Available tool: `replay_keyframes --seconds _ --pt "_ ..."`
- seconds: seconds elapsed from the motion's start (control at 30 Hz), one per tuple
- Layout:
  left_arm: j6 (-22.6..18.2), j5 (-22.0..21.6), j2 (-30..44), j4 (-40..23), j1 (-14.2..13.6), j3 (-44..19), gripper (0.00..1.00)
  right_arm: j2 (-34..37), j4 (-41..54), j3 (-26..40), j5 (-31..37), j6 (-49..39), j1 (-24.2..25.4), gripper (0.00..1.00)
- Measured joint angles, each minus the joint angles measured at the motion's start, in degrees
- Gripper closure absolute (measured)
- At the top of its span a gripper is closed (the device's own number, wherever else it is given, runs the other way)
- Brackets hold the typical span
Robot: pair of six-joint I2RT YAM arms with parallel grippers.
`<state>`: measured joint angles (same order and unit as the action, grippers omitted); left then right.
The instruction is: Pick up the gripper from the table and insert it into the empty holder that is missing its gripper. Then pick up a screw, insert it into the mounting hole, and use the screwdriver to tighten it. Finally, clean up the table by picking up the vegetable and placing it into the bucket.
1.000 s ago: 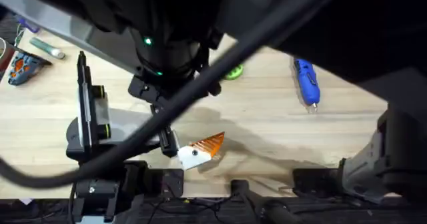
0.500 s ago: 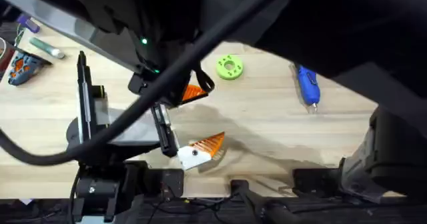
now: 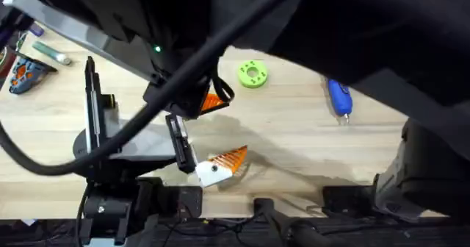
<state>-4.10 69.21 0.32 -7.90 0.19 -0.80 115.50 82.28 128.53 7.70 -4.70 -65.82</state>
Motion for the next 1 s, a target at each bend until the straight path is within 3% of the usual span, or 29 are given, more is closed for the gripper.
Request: replay_keyframes --seconds 1.0 --pt "0.0 0.0 0.0 0.0 0.0 0.0 0.001 1.0 0.0 0.0 0.0 0.1 0.0 0.995"
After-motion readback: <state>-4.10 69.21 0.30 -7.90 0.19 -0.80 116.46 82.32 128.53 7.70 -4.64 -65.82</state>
